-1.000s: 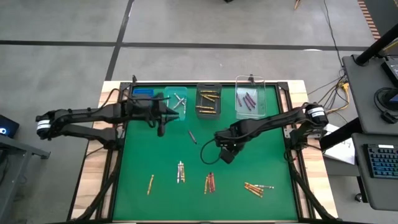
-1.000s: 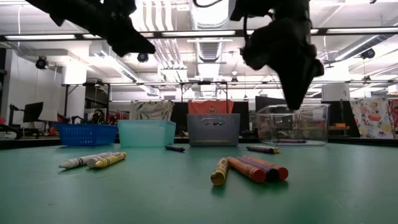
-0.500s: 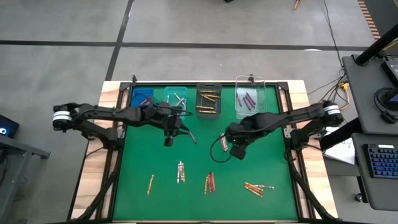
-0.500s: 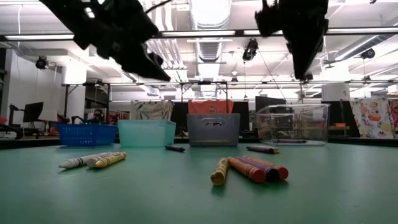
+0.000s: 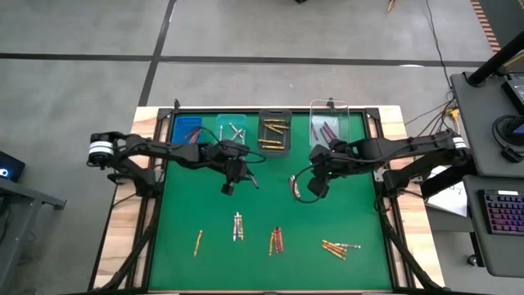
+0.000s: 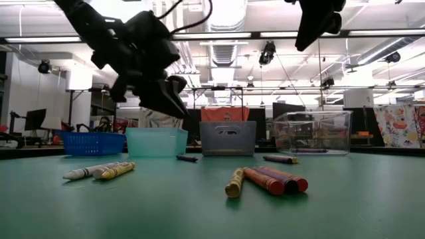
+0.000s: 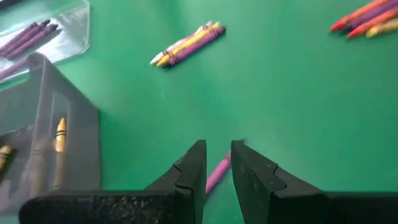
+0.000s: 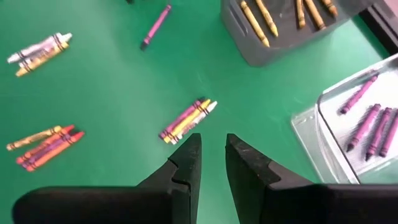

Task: Sort crayons
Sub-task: Put the violet crayon into the transparent bin

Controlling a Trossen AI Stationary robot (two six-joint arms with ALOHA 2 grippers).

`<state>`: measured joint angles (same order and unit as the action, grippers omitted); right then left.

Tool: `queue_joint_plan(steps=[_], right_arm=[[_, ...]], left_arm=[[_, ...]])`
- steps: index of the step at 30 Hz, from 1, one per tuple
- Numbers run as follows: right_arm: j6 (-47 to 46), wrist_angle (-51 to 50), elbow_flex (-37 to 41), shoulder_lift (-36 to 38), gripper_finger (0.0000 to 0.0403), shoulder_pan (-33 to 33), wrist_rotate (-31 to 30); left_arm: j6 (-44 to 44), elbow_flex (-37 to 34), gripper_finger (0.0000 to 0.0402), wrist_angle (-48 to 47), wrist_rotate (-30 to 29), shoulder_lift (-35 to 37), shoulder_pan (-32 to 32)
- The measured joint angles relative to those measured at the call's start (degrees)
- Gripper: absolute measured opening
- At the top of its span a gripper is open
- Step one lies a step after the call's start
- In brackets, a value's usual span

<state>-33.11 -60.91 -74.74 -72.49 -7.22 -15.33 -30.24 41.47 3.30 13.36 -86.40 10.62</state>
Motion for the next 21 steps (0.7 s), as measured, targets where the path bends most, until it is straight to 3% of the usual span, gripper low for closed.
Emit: queue_joint_plan(steps=[4,12,21], right_arm=[[0.61,0.36,0.02,-0.24,0.0063,0.00,-1.28],[0.88,0.31,0.04,-0.81,0.0063,0.00,-1.31],[0.84,0.29,0.04,-0.81,0.0063,0.00,-1.31]], left_arm=[[-5.13,2.92,0.0062,-2.79,-6.47,-4.16,-0.67],[-10.91,10.72,0.0098,-15.48,-6.44,-11.08,-0.73],[-14.47,12.63,0.0125,-16.90,-6.94,-15.46,-0.68]])
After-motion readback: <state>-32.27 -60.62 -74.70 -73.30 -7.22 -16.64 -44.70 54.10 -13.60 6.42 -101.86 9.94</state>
